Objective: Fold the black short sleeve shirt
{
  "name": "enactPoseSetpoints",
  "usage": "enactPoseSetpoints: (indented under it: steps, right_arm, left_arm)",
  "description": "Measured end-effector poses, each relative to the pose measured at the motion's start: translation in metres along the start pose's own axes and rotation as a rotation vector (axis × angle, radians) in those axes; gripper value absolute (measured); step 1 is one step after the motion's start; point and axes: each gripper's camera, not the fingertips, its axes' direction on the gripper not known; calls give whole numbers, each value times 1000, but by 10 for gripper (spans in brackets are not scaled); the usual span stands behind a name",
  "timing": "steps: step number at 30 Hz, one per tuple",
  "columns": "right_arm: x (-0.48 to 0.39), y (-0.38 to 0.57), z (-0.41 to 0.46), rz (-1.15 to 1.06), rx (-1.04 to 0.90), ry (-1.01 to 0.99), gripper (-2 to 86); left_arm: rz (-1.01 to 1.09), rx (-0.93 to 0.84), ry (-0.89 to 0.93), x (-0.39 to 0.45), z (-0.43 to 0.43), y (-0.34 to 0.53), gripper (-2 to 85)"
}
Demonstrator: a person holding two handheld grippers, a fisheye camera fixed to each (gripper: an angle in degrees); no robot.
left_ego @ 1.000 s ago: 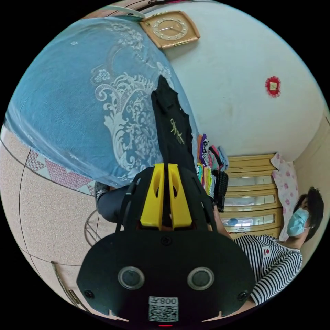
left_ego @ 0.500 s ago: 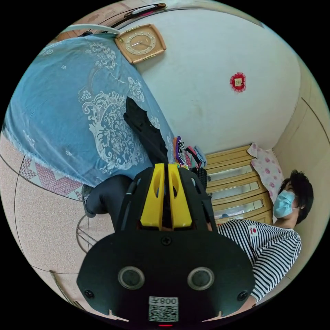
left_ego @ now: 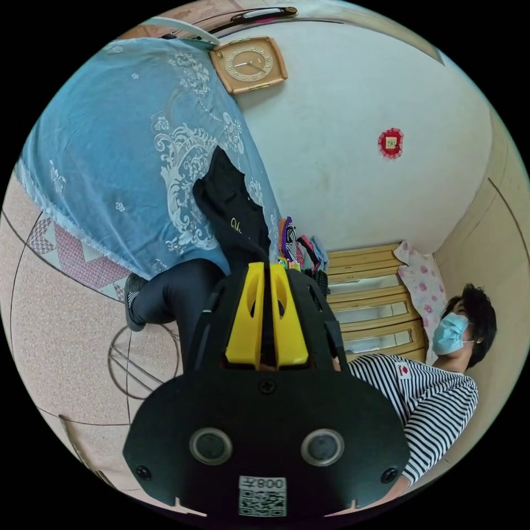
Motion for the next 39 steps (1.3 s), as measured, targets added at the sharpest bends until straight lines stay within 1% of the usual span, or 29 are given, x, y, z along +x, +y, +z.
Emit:
enactPoseSetpoints:
  steps: [8, 15, 20, 25, 31, 36, 39]
  right_arm:
    - [-17, -80, -26, -27, 60, -41, 8]
    - [-55, -205, -41, -103, 69, 1, 7]
    - [-78, -304, -42, -124, 63, 43, 7]
    - [-90, -408, -28, -92, 17, 95, 7]
    - [-104, -495, -3, -45, -38, 134, 8]
    - [-118, -540, 8, 6, -69, 126, 11]
    - [-135, -552, 6, 22, -63, 82, 13]
  left_arm:
    - [43, 9, 35, 6, 47, -83, 20]
    - [124, -11, -3, 14, 123, -206, 20]
    - [133, -15, -24, 5, 185, -291, 20]
    - [97, -31, -74, -25, 261, -374, 21]
    - [8, -20, -129, -77, 338, -440, 25]
    - [-40, -27, -204, -115, 393, -468, 34]
    - [-36, 12, -186, -129, 416, -474, 44]
